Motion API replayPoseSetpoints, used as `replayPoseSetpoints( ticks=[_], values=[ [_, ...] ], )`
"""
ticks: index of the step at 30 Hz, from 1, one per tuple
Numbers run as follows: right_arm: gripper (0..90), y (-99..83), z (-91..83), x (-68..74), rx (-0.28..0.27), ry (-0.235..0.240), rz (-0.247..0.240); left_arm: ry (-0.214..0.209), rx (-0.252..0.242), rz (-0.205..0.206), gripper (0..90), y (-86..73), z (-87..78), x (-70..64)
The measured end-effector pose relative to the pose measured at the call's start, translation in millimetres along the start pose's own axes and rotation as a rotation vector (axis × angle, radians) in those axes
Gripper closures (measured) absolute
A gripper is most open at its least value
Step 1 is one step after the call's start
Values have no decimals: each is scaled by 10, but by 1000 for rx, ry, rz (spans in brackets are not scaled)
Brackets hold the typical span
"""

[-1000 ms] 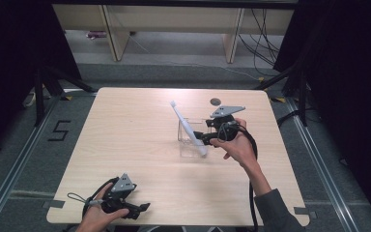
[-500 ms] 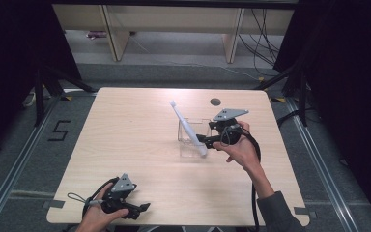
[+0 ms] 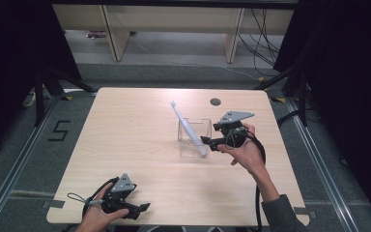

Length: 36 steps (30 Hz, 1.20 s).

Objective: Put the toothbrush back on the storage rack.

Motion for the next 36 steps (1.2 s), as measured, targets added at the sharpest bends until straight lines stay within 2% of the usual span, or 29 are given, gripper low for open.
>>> replayPoseSetpoints(
  ticks=[6, 8, 10, 14, 17, 18, 20, 21, 25, 29, 30, 31, 32, 34, 36],
  values=[
    [307, -54, -24, -22, 5, -12, -9, -1, 0, 1, 152, 0, -2, -1],
    [307, -72, -27, -11, 7, -11, 9, -1, 0, 1, 152, 0, -2, -1],
    [307, -83, -31, -29, 4, -18, -10, 0, -2, -1, 152, 1, 1, -3],
    [304, -110, -55, -7, 17, -10, 11, 0, -2, -1, 152, 1, 2, -4],
    [303, -118, -61, -18, 13, -12, -8, 0, -3, -1, 152, 0, 2, -4],
    [302, -128, -73, -1, 21, -8, 9, 0, -2, 0, 152, 0, 2, -4],
    [301, -128, -67, -11, 9, -12, -4, 0, -2, 0, 152, 1, 1, -4],
    [297, -149, -81, 7, 18, -13, 14, 0, -2, 0, 152, 0, 1, -3],
    [286, -179, -89, -2, 13, -20, -7, 0, -3, 0, 152, 1, 2, -4],
    [284, -208, -113, 23, 22, -16, 12, 0, -1, -2, 152, -1, 4, -6],
    [277, -217, -131, 8, 22, -21, -10, 0, -2, -1, 152, 0, 3, -5],
    [276, -226, -136, 34, 23, -17, 14, 0, -3, -1, 152, 1, 3, -4],
    [276, -230, -144, 12, 20, -24, -10, 1, -3, -1, 152, 1, 3, -3],
    [275, -243, -157, 36, 26, -17, 11, 1, -3, -1, 152, 1, 2, -2],
    [275, -255, -169, 28, 26, -18, -3, 1, -3, -1, 152, 1, 3, -4]
  ],
)
Point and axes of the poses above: each handheld gripper's, and its own axes: z roughly forward along the jaws, y roughly out of its top, x roughly to its left, the point moved 8 cm from there along z, roughly forward along the jaws, and after that the axes turned 9 degrees about -z, right-handed, at the moved point
